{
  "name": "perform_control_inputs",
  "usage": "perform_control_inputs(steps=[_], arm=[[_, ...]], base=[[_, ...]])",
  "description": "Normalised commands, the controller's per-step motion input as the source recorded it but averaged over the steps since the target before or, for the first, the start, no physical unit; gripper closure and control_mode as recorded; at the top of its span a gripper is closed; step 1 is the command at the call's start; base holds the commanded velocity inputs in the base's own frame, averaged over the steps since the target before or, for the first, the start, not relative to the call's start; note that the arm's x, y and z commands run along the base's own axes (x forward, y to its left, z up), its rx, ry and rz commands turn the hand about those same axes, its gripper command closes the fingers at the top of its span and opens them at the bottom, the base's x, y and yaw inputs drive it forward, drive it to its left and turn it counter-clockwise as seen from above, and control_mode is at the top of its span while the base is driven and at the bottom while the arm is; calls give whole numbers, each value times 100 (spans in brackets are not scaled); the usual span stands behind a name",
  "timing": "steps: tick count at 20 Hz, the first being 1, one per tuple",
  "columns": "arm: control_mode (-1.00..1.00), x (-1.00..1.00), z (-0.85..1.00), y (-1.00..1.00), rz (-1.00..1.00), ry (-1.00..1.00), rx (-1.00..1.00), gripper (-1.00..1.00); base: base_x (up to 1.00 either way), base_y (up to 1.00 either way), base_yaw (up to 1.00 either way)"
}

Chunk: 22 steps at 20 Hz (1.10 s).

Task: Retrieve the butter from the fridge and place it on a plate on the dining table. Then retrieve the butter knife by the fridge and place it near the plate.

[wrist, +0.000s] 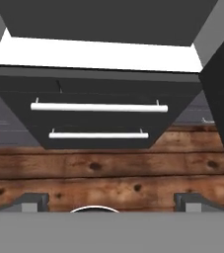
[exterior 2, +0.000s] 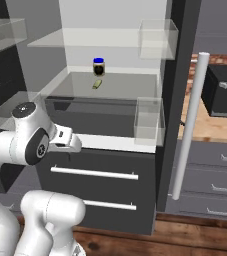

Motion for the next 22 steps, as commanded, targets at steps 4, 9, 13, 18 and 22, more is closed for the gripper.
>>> perform_control_inputs(steps=[4, 9, 13, 18, 22], arm=[[-100, -1, -17, 0, 7, 1, 3, -100], [-100, 0, -20, -2, 2, 0, 4, -100], [-100, 0, 0, 0, 0, 0, 0, -100], [-100, 0, 0, 0, 0, 0, 0, -100], [-100, 0, 0, 0, 0, 0, 0, -100]], base=[[0, 0, 0], [0, 0, 0], [0, 0, 0], [0, 0, 0], [0, 0, 0]])
